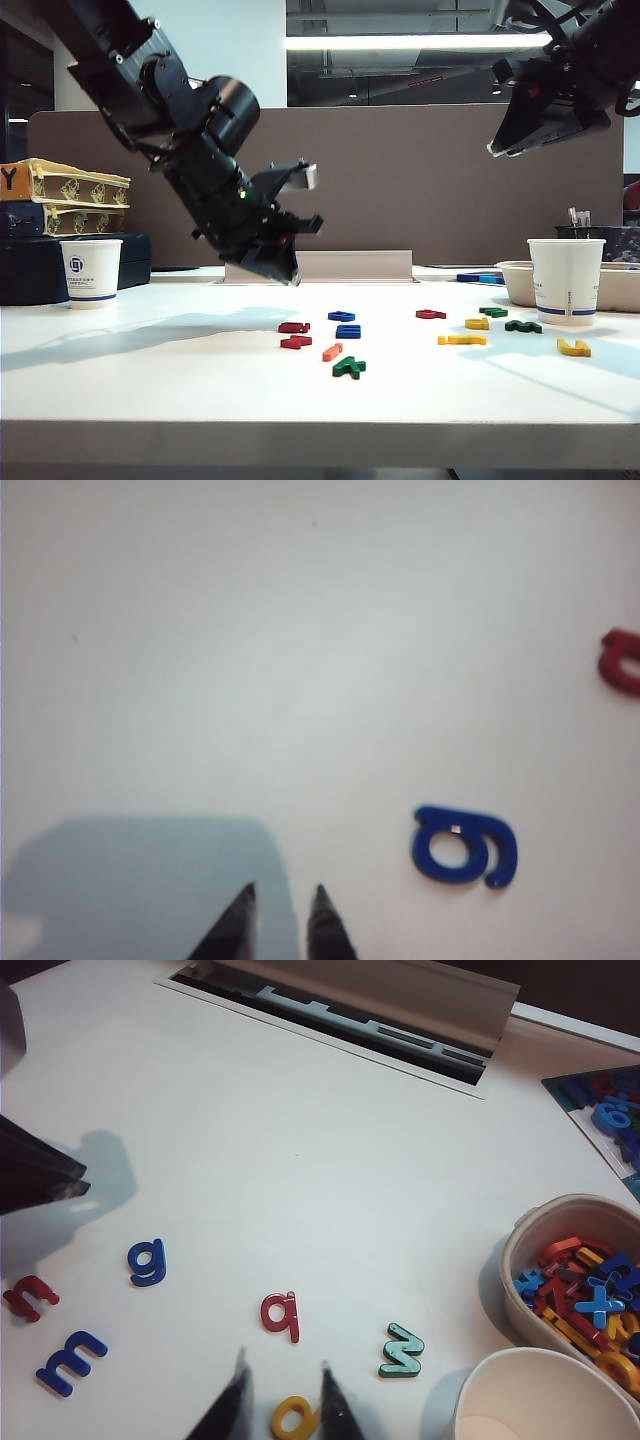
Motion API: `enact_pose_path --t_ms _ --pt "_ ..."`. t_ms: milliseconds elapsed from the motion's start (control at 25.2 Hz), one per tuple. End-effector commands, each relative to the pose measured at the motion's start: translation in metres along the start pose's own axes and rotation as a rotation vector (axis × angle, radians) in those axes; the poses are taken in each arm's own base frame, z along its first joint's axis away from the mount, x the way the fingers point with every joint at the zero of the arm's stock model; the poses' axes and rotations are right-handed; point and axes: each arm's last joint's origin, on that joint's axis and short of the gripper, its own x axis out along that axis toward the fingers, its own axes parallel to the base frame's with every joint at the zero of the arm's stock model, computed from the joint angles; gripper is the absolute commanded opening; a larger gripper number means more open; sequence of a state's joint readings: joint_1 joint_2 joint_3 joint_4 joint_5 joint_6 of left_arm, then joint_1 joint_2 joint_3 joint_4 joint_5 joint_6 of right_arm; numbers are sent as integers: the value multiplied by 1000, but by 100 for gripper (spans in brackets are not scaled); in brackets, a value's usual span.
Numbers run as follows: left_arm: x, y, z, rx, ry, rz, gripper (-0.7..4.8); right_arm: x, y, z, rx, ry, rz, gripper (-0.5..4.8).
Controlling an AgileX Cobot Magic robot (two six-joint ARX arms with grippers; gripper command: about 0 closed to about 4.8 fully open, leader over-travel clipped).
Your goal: Pick up the letter "c" and put it in the paper cup.
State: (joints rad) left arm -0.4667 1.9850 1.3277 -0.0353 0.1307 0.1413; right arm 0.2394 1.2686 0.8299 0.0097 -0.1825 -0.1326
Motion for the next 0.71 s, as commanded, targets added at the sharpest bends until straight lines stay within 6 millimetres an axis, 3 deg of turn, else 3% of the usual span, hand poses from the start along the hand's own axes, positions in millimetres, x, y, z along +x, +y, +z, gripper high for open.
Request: enact_pose_path --t_ms 40,516,715 --pt "-3 0 4 2 -2 -2 66 -1 0 3 -6 -16 -3 85" --pt "-6 -1 4 4 10 -6 55 -1 0 3 -6 -17 -4 84" --pt "-39 -2 26 13 -58 8 48 -9 0 8 -11 -46 -8 83"
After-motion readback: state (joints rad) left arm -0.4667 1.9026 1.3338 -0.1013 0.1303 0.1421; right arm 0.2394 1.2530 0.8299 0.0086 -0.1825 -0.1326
